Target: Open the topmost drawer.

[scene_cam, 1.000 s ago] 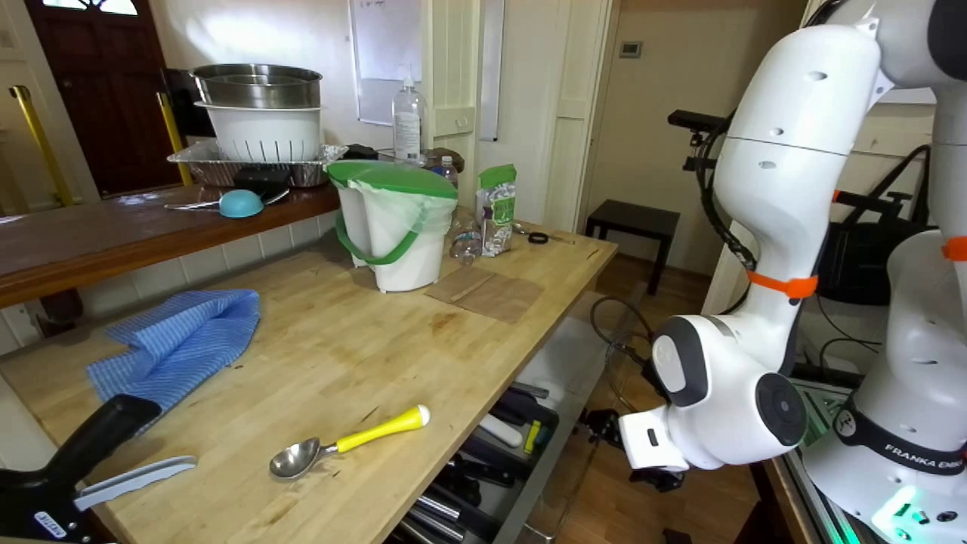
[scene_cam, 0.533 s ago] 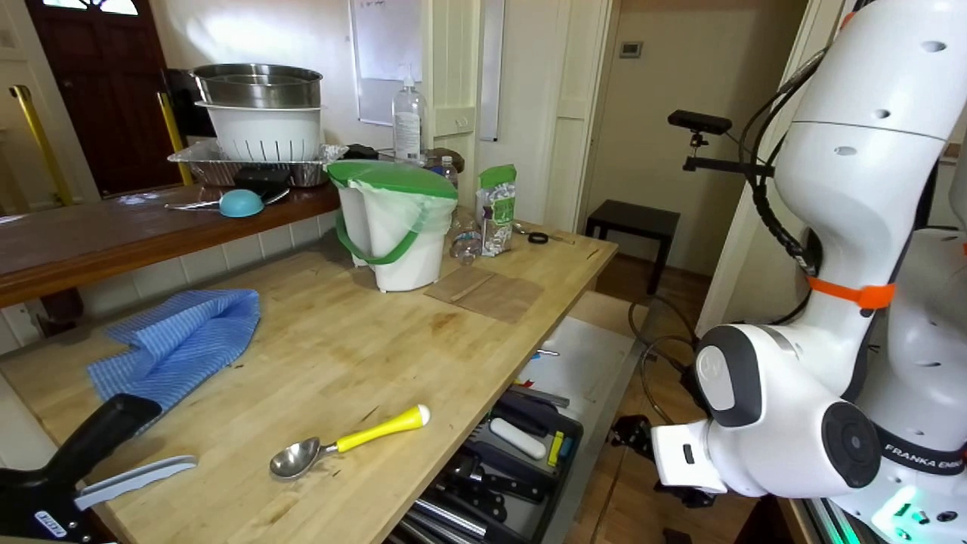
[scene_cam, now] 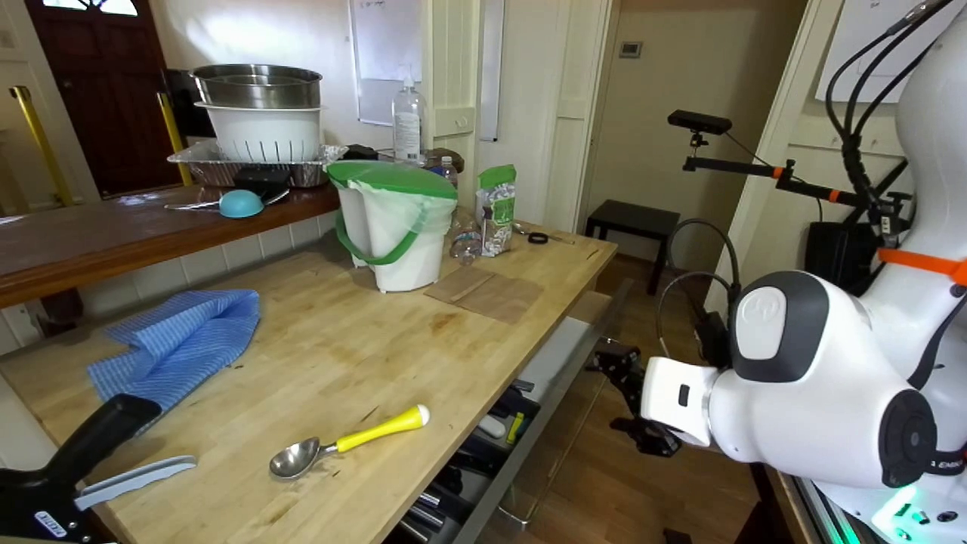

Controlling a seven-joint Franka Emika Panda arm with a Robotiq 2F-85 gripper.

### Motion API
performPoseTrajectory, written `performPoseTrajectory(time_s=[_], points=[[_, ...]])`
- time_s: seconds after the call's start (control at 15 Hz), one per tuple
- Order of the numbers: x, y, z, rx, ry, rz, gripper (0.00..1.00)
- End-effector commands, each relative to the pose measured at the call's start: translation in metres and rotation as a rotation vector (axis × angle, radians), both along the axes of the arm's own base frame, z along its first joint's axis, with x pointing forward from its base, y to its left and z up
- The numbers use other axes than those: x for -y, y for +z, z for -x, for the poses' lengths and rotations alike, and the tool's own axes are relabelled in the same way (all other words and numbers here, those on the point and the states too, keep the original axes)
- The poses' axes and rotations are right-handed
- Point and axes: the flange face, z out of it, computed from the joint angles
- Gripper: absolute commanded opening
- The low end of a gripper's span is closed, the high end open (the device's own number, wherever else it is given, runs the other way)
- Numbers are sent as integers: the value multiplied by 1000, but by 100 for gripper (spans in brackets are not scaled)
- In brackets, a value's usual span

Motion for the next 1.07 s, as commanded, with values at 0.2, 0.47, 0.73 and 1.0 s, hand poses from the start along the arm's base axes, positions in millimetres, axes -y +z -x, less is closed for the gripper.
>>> performPoseTrajectory(time_s=[0.2, 0.47, 0.73, 1.0], points=[[35, -12, -14, -59, -81, -61, 100], [67, -45, -11, -156, -91, -139, 100], [97, -66, -13, -183, -8, -177, 100], [107, -85, -28, -165, 145, -156, 100]])
